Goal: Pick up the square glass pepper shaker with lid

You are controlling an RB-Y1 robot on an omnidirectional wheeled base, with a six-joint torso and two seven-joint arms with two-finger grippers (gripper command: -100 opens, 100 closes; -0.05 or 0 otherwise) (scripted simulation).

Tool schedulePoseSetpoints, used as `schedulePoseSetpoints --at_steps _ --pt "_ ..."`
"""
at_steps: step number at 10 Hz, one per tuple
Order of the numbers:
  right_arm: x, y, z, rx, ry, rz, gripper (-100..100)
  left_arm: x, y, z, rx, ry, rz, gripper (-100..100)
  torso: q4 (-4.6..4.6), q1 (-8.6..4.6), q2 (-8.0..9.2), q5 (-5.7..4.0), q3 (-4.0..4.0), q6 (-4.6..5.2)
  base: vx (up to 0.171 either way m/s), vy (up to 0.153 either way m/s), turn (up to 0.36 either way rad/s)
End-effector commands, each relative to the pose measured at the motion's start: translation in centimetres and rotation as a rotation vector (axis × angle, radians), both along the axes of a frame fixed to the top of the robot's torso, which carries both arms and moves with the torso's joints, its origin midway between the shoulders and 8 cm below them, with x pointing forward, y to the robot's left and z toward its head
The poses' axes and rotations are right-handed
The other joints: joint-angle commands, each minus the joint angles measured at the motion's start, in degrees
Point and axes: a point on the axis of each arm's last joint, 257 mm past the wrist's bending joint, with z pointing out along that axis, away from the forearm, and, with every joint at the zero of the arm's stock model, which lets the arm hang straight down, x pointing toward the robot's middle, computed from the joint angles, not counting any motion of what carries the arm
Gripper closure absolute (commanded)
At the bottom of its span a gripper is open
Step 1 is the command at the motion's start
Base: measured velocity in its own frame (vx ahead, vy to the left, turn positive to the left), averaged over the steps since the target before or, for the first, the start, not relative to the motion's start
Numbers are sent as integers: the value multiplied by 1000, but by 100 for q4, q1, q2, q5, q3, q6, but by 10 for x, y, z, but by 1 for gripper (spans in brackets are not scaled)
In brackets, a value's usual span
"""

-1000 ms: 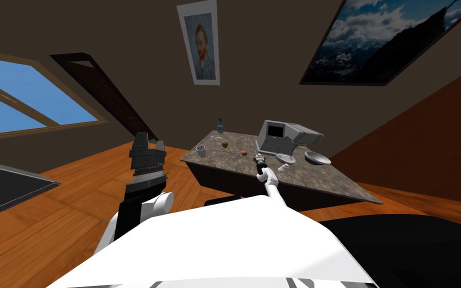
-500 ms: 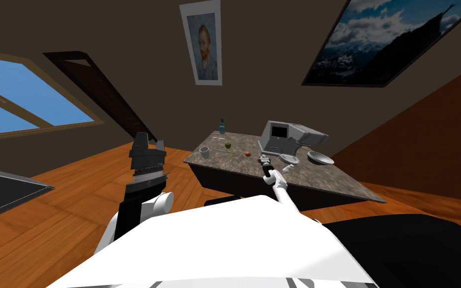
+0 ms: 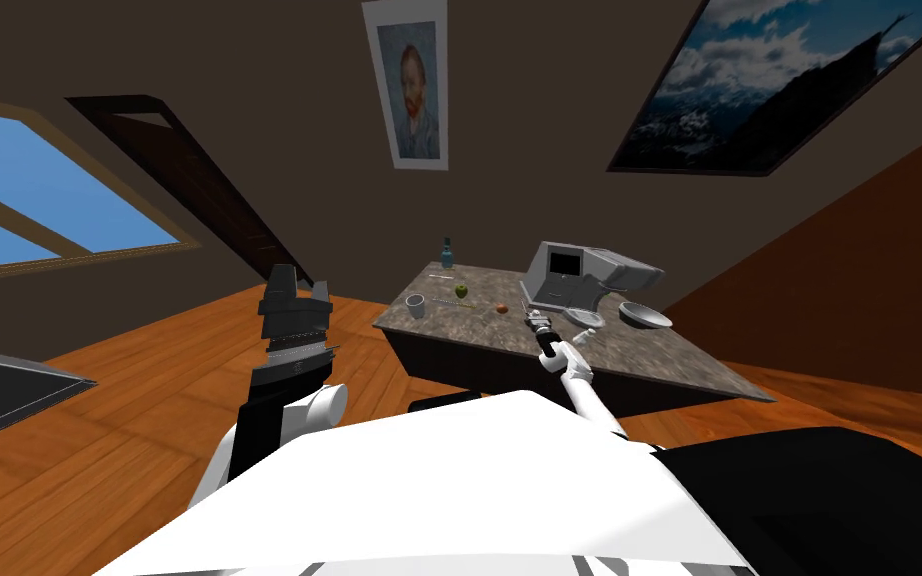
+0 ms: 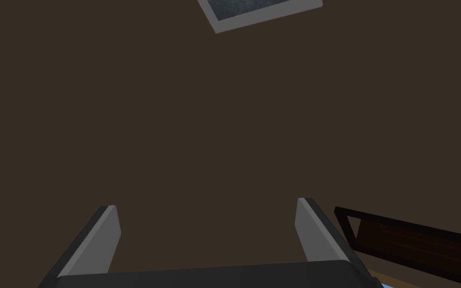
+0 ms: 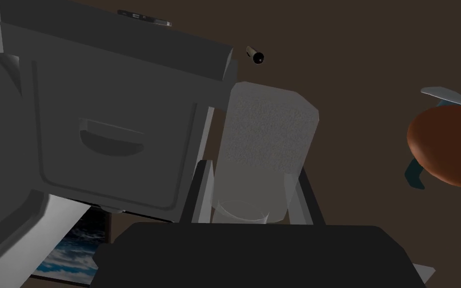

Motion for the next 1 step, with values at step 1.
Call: schedulePoseSetpoints --at_steps 1 --pt "0 0 0 0 0 0 0 0 0 0 0 0 0 0 0 0 0 0 0 0 1 10 2"
